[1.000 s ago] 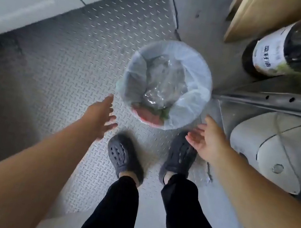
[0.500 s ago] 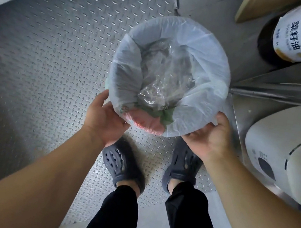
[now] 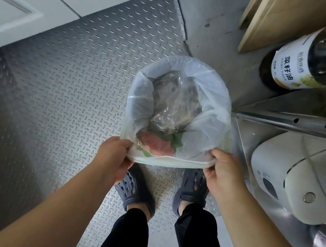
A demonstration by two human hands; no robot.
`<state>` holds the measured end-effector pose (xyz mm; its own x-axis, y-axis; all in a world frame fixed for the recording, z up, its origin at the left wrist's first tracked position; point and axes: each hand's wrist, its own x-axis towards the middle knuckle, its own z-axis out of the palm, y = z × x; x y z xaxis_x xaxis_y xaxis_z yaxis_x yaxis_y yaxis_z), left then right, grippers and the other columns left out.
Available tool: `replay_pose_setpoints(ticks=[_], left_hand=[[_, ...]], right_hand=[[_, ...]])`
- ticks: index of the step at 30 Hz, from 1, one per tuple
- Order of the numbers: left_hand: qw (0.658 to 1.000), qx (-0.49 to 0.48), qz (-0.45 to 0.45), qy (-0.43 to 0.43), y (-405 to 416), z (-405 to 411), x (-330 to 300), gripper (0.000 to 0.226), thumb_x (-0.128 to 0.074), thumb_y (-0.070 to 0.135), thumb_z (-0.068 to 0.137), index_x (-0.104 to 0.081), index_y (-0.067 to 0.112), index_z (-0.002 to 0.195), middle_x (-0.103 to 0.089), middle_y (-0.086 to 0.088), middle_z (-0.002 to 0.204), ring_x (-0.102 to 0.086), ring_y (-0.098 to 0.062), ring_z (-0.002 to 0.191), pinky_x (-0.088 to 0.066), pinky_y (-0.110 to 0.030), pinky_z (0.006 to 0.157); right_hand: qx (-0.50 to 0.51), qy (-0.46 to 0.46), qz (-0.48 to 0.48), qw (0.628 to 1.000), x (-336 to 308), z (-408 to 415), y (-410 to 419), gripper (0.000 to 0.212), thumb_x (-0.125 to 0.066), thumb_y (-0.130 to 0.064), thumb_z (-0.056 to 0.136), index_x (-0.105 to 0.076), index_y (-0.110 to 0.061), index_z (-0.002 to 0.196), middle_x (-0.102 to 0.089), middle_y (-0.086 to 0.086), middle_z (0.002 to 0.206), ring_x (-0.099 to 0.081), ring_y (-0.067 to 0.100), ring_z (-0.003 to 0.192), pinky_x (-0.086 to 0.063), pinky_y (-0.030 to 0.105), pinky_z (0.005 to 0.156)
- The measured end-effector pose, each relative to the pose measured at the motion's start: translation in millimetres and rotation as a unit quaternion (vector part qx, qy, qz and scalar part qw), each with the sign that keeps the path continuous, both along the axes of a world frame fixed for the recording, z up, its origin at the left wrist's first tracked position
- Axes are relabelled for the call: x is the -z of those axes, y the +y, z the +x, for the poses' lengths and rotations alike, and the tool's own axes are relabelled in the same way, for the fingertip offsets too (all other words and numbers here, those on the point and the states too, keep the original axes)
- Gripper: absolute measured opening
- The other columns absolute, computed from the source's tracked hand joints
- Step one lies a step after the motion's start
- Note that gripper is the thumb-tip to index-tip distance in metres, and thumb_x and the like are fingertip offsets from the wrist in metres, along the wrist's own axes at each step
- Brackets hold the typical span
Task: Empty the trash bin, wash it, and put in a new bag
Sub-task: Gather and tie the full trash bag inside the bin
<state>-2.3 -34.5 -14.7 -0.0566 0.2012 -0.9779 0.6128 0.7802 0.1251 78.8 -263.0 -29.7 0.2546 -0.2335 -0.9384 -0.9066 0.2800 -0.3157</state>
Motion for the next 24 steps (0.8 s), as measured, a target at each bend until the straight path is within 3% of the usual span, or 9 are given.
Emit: replay_pose_setpoints(ticks=[3,6,8,10,15,18,20,22,24], left_hand=[[0.999,0.002,0.04,-0.024,9.7,9.3,-19.9,0.009,-0.053,-0.006,0.092,-0.055,-0.001,0.099,-0.063,-0.025,0.106,-0.068,-0.031,0.086,-0.063,-0.034,0.067],[0.994,0.058,0.038,-0.085,30.0,18.8,-35.4,0.002,-0.056,0.001,0.093,-0.057,0.001,0.095,-0.066,-0.022,0.099,-0.069,-0.026,0.074,-0.059,-0.03,0.056],[0.987,0.138,0.026,-0.073,45.5,22.3,-37.1,0.019,-0.059,0.02,0.094,-0.062,0.002,0.099,-0.066,-0.016,0.093,-0.064,-0.023,0.071,-0.055,-0.032,0.06],[0.978,0.206,0.027,-0.022,59.1,26.9,-31.6,0.04,-0.057,0.043,0.093,-0.066,0.005,0.1,-0.067,-0.011,0.086,-0.062,-0.025,0.075,-0.055,-0.037,0.069],[0.977,0.207,-0.044,-0.001,77.3,52.4,-3.4,0.066,-0.047,0.069,0.088,-0.06,0.007,0.106,-0.071,-0.016,0.108,-0.067,-0.035,0.1,-0.053,-0.045,0.09],[0.98,0.178,-0.087,-0.025,84.1,77.2,15.7,0.073,-0.045,0.068,0.089,-0.059,0.0,0.112,-0.07,-0.021,0.115,-0.069,-0.039,0.104,-0.053,-0.051,0.093],[0.98,0.18,-0.081,-0.036,86.3,93.2,25.3,0.07,-0.045,0.064,0.091,-0.064,0.0,0.112,-0.074,-0.019,0.107,-0.073,-0.037,0.095,-0.058,-0.048,0.083],[0.976,0.201,-0.072,-0.054,86.2,106.4,30.4,0.053,-0.051,0.052,0.094,-0.069,0.003,0.104,-0.076,-0.015,0.095,-0.075,-0.031,0.083,-0.061,-0.042,0.07],[0.97,0.227,-0.061,-0.061,84.9,115.3,33.1,0.033,-0.057,0.032,0.095,-0.071,0.003,0.101,-0.074,-0.014,0.095,-0.075,-0.028,0.081,-0.062,-0.043,0.07]], right_hand=[[-0.057,-0.08,-0.044,0.994,-19.8,14.4,4.6,0.027,-0.058,0.008,0.074,-0.06,-0.015,0.061,-0.062,0.001,0.053,-0.057,0.016,0.053,-0.042,0.022,0.05],[-0.131,-0.131,-0.044,0.982,-37.6,36.8,8.5,0.015,-0.068,-0.006,0.067,-0.062,-0.018,0.06,-0.059,0.006,0.057,-0.051,0.021,0.056,-0.037,0.027,0.053],[-0.188,-0.117,-0.05,0.974,-43.4,50.6,6.2,0.011,-0.078,-0.018,0.068,-0.069,-0.017,0.075,-0.068,0.013,0.075,-0.062,0.025,0.067,-0.044,0.028,0.056],[-0.194,-0.066,-0.066,0.977,-41.9,63.4,-0.1,0.044,-0.082,-0.037,0.072,-0.066,-0.01,0.102,-0.072,0.014,0.1,-0.07,0.027,0.086,-0.054,0.03,0.062],[-0.132,0.07,-0.004,0.989,-19.9,97.0,-12.1,0.063,-0.069,-0.069,0.07,-0.07,-0.02,0.11,-0.078,0.011,0.098,-0.072,0.035,0.095,-0.055,0.057,0.087],[-0.162,0.069,0.032,0.984,1.9,112.8,-7.3,0.055,-0.066,-0.058,0.08,-0.07,-0.017,0.116,-0.077,0.012,0.102,-0.074,0.033,0.091,-0.059,0.047,0.078],[-0.195,0.037,0.043,0.979,11.5,121.9,0.2,0.041,-0.067,-0.046,0.085,-0.075,-0.015,0.11,-0.078,0.011,0.099,-0.075,0.028,0.086,-0.06,0.04,0.072],[-0.221,0.022,0.034,0.975,16.8,129.3,6.4,0.031,-0.066,-0.038,0.086,-0.079,-0.013,0.101,-0.078,0.011,0.099,-0.074,0.029,0.085,-0.059,0.043,0.078],[-0.246,0.027,0.015,0.969,18.2,135.5,10.3,0.026,-0.063,-0.029,0.086,-0.08,-0.01,0.093,-0.076,0.015,0.094,-0.073,0.031,0.082,-0.059,0.045,0.079]])
